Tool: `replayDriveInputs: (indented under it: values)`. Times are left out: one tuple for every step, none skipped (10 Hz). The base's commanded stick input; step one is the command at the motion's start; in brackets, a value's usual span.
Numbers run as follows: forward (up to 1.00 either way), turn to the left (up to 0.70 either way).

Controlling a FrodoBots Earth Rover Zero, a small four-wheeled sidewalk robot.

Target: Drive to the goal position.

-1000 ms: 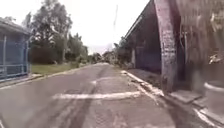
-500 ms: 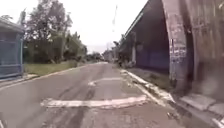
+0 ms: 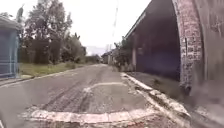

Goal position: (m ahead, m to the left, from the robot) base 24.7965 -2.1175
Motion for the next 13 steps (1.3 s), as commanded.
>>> replayDriveInputs:
  values:
    - [0.70, 0.18]
    - [0.70, 0.00]
    - [0.70, 0.00]
    - [0.70, 0.00]
    - [0.70, 0.00]
    - [0.70, 0.00]
    - [0.70, 0.00]
    - [0.70, 0.00]
    - [0.70, 0.00]
    - [0.70, 0.00]
    - [0.70, 0.00]
    - [0.70, 0.00]
    - [0.70, 0.00]
